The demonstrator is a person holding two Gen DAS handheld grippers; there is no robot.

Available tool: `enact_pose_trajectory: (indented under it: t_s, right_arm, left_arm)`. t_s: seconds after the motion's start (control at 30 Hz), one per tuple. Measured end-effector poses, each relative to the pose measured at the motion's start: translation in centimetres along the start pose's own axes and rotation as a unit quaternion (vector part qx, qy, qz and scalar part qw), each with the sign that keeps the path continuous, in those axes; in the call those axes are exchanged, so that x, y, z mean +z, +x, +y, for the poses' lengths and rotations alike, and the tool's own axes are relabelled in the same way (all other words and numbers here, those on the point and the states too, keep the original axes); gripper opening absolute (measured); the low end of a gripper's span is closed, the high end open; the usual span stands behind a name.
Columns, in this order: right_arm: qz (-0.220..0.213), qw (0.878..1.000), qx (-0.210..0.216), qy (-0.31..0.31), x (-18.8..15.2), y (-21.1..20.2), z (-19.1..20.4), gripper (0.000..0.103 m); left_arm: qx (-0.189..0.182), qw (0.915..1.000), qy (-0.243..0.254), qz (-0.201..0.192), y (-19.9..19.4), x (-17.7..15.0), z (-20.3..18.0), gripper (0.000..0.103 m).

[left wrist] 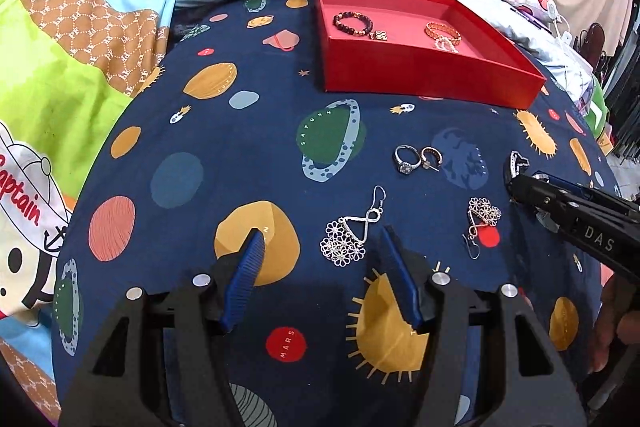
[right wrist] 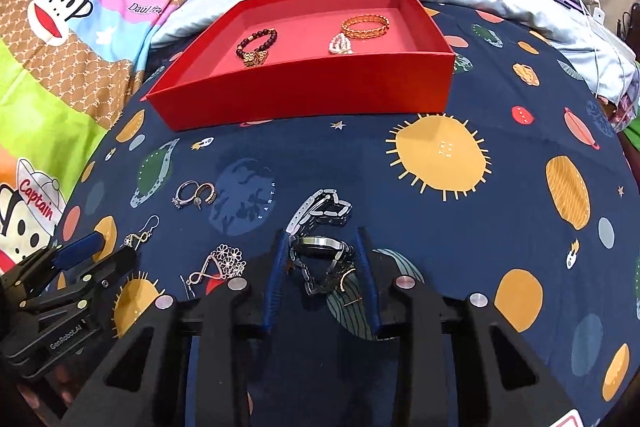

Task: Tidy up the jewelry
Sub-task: 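Grasp the silver heart-shaped ring with the right tool while the left tool reaches toward the earrings, then grasp a small silver earring with the left tool while the right tool holds the ring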

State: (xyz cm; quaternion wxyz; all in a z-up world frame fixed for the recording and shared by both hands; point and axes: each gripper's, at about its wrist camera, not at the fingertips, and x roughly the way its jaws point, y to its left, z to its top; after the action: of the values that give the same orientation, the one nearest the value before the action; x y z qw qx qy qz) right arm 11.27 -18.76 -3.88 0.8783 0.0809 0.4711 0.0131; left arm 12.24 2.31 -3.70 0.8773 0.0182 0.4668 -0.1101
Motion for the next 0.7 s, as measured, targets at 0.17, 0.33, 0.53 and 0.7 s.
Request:
enact_pose_trajectory:
  t_s: [0.17,0.33,0.53,0.7]
  right_arm:
    - [0.000,1.000,0.010,0.006,-0.1,-0.3,0.0,0.030]
    - [-0.001,1.000,0.019,0.011,-0.6,-0.9,0.0,0.030]
    - [-0.011,0.999,0.026,0.025,-1.0,-2.2,-0.3,0.030]
    - [-0.025,0.999,0.029,0.034,-0.9,-3.5,-0.6,0.030]
  left_arm:
    - [-0.002,1.0000,-0.004,0.000,-0.1,-0.1,0.1,0.058]
    - [-0.002,1.0000,-0.008,0.001,-0.1,-0.2,0.3,0.058]
    - [-0.006,1.0000,-0.006,0.000,0.0,-0.2,0.2,0.058]
    - [-0.008,1.0000,-0.004,-0.005,0.3,0.0,0.1,0.057]
